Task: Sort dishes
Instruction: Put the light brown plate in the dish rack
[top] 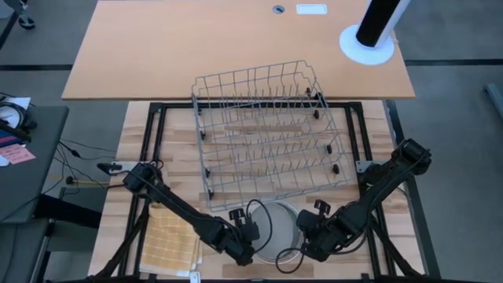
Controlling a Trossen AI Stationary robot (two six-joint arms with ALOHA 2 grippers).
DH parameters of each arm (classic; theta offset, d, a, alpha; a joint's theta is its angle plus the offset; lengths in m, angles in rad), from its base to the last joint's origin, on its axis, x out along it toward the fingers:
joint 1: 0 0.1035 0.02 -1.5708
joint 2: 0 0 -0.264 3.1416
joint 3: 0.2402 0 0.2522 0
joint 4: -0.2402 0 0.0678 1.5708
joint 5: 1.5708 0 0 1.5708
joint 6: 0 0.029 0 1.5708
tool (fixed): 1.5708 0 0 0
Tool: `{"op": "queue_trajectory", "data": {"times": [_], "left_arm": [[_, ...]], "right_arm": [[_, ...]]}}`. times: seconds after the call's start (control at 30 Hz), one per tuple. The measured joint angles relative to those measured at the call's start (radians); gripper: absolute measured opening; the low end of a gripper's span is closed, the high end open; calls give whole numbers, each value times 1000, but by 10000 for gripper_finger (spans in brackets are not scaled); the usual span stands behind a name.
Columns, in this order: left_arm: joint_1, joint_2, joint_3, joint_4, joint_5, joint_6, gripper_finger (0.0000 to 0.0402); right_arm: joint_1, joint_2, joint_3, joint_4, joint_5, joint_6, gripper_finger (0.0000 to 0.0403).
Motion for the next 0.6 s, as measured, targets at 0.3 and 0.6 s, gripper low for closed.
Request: {"op": "queue_trajectory", "data": {"times": [0.3, 0.6], "left_arm": [[2, 3, 0, 7, 12, 13, 0], [2, 3, 0, 12, 18, 18, 0]], "right_arm": [[10, 0, 23, -3, 14, -340, 155], [50, 0, 129, 9, 138, -719, 231]]}}
